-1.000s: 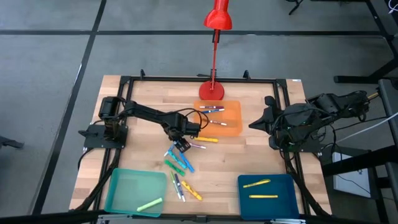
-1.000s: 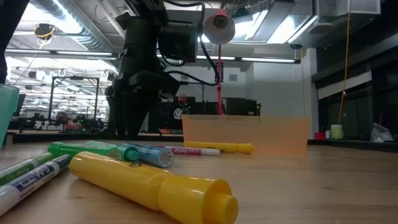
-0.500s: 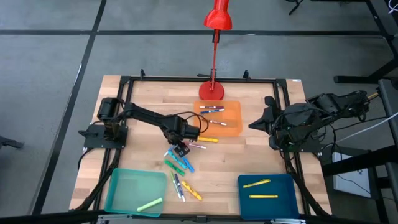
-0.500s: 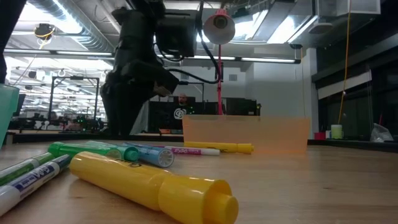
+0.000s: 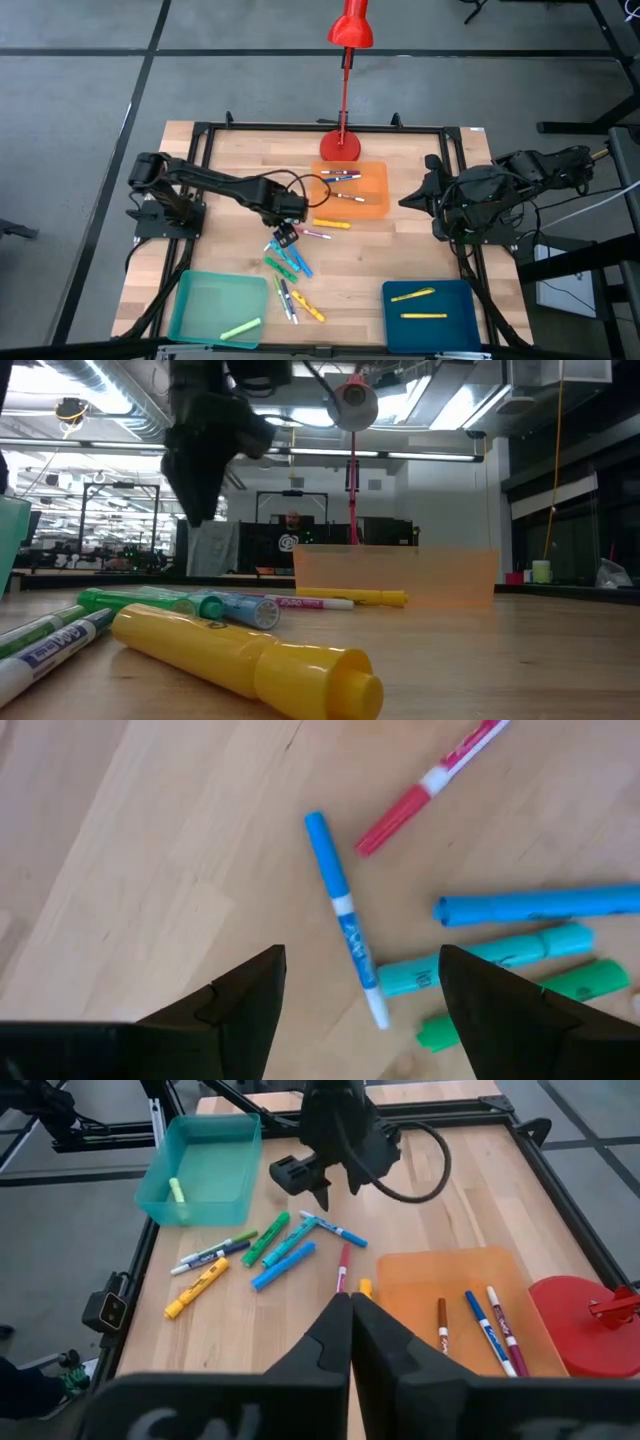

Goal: Pick & Place Markers
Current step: Put the light blue marker pen into the orange bin

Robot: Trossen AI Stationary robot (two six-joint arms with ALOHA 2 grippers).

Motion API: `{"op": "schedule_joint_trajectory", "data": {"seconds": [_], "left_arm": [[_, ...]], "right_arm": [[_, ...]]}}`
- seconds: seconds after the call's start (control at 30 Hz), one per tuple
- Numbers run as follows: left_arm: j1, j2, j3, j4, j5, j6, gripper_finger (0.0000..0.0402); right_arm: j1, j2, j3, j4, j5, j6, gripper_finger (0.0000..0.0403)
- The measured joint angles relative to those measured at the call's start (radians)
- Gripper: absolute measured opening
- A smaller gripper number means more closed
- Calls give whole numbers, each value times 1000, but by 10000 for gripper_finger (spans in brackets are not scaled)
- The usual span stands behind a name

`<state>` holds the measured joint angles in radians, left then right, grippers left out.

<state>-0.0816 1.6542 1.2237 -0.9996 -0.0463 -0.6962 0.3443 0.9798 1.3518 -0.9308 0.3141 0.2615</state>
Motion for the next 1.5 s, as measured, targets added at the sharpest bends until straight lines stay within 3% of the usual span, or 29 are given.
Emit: {"op": "schedule_joint_trajectory", "data": {"seconds": [0.27, 0.57, 0.77, 1.13, 1.5], "left_arm": [[33, -103, -200, 142, 11, -100, 255], [48, -89, -201, 212, 10, -141, 255], [37, -22, -201, 216, 15, -182, 255], [35, 84, -198, 242, 38, -173, 255], [35, 131, -195, 244, 39, -146, 255]], "right_arm": [[0, 0, 0, 18, 6, -1, 18], [0, 0, 0, 22, 7, -1, 4], [0, 0, 0, 29, 7, 3, 17], [0, 0, 0, 34, 8, 8, 4], [0, 0, 0, 41, 8, 11, 20]]}}
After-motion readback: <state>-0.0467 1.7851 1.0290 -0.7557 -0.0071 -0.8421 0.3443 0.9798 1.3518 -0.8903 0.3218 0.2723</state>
